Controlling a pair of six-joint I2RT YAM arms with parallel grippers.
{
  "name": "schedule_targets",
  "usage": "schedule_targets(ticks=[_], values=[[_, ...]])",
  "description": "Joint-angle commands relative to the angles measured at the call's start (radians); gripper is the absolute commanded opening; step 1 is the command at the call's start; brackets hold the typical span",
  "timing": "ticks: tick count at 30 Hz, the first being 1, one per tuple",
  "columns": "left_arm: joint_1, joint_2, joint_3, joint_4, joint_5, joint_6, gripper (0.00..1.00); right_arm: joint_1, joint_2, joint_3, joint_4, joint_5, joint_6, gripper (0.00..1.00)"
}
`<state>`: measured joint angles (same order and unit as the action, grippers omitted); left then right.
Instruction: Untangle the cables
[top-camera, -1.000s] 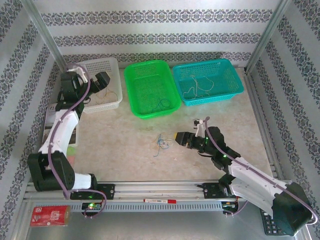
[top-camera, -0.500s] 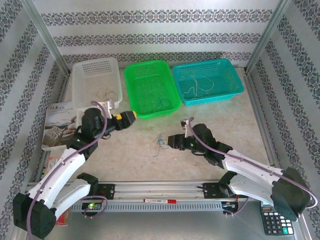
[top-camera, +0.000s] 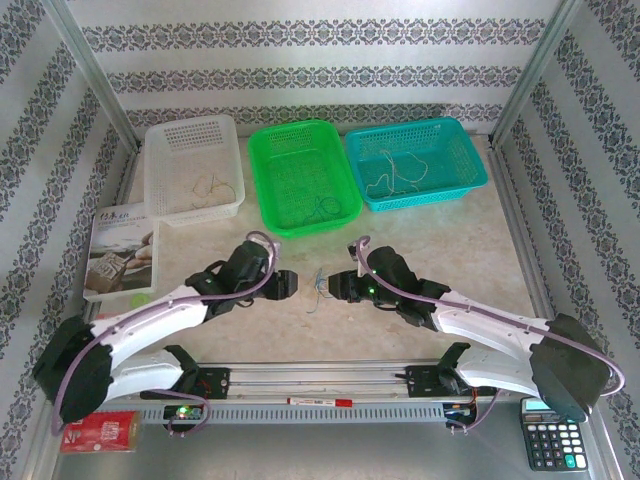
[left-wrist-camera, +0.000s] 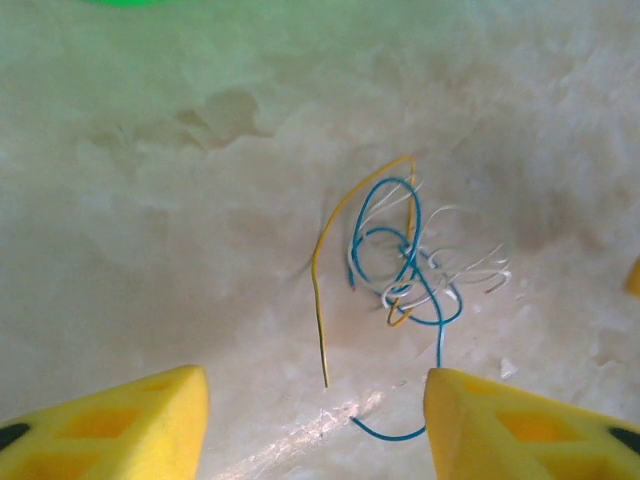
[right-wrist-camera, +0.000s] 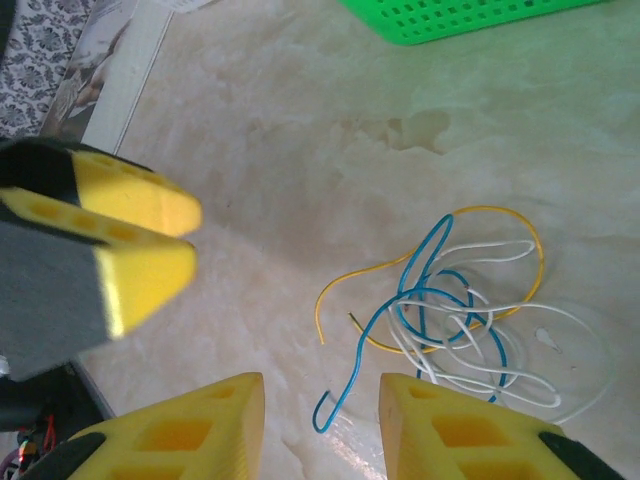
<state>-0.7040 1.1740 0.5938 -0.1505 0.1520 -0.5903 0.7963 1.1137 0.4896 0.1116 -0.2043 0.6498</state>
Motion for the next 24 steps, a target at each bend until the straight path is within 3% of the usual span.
schedule_targets(ticks=[1,5,24], values=[[-0.038,0.063,0.046,0.008,-0.047,0.054,0.51,0.001,-0.011,-0.003,0.007,0.043,-0.014,0.35],[-0.073,0.145,0.079,0.018,-0.068,0.082,0.41,-0.021,-0.045,-0.035,0.006,0.047,-0.004,0.35],[-0.115,0.363,0.164,0.059,-0.098,0.116,0.31,-0.084,-0.142,-0.099,-0.001,0.030,0.013,0.34]])
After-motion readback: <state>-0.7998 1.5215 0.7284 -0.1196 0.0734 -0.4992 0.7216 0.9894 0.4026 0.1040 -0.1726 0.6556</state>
